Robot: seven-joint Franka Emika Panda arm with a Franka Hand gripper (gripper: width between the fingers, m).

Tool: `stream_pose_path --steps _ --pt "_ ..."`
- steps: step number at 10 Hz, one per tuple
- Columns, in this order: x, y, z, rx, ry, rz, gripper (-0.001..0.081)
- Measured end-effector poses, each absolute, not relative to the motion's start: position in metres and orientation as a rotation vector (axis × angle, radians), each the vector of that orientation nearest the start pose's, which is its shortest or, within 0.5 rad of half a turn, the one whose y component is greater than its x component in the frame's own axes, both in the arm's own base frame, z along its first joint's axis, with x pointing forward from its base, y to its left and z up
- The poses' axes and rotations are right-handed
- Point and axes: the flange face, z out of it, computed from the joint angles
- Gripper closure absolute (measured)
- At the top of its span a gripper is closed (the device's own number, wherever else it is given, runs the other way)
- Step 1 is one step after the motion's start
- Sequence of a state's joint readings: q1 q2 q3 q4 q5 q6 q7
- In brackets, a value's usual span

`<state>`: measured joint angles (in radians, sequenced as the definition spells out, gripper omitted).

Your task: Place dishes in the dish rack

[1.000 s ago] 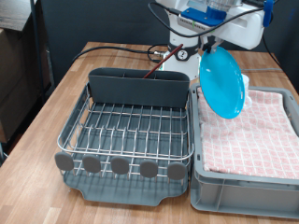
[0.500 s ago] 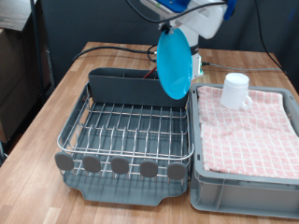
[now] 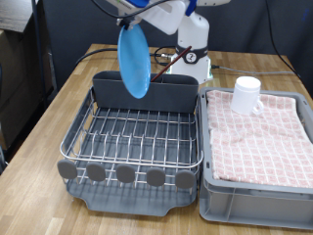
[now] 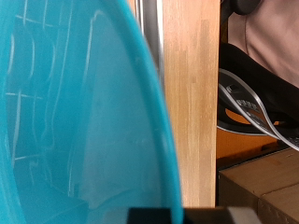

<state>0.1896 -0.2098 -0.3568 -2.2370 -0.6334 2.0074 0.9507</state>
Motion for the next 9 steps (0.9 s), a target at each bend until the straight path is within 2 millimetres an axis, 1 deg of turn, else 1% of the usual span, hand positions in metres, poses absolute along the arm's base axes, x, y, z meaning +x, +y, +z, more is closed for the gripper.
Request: stream_pose_path --steps 1,2,5,7,9 --pt "0.474 -0.121 0.456 -3.275 1.487 -0.305 0.0787" --pt "0.475 -0.122 0.456 -3.29 1.484 -0.318 0.0787" --pt "0.485 -0.136 0.451 -3.333 1.384 -0.44 0.0787" --pt "0.493 -0.146 0.442 -3.338 1.312 -0.478 0.0787" --pt "0.499 -0.155 0.433 -3.351 1.28 -0.482 0.0787"
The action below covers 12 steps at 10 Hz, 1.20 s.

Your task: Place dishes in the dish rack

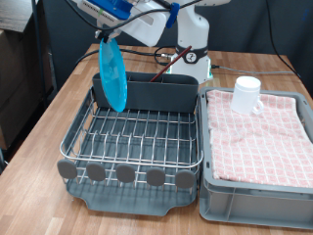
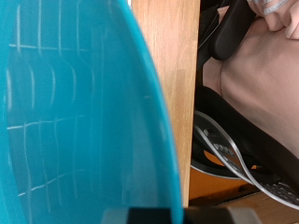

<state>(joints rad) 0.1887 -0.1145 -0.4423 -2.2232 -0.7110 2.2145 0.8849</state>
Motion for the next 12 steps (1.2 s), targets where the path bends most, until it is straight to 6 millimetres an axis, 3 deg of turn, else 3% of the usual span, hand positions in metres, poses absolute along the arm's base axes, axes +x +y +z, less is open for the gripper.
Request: stream_pose_path --steps 8,12 --pt "0.509 -0.167 0.432 -3.458 1.156 -0.521 0.0787" --pt "0.516 -0.17 0.416 -3.469 1.113 -0.542 0.0787"
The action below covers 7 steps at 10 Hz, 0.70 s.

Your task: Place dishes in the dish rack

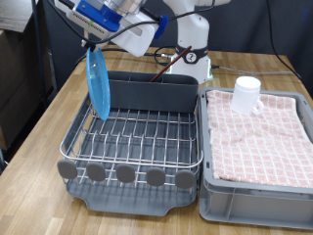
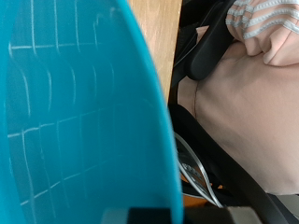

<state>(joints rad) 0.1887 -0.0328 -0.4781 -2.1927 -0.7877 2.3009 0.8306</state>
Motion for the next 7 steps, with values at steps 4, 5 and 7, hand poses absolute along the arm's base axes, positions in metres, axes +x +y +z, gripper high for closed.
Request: stream_pose_path --steps 4,5,7 --pt "0.521 -0.174 0.397 2.455 -0.769 0.379 0.0787" --pt "0.522 -0.176 0.39 2.457 -0.765 0.378 0.0787" --pt "0.524 -0.177 0.377 2.465 -0.762 0.373 0.0787"
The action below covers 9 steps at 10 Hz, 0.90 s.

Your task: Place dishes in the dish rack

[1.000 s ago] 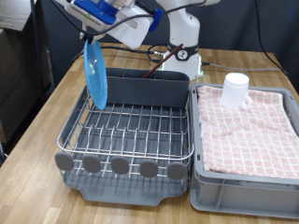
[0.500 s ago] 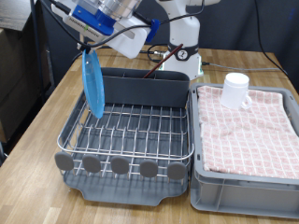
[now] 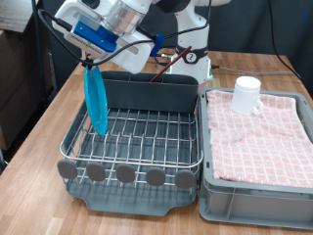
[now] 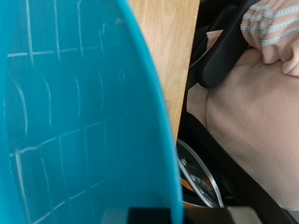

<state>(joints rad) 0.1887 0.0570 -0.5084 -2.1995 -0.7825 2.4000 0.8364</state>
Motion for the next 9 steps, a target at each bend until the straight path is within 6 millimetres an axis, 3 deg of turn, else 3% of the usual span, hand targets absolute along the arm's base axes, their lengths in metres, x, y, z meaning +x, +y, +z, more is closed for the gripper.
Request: stream_pose_path --steps 9 --pt "0.515 -0.174 0.338 2.485 -0.805 0.361 0.0787"
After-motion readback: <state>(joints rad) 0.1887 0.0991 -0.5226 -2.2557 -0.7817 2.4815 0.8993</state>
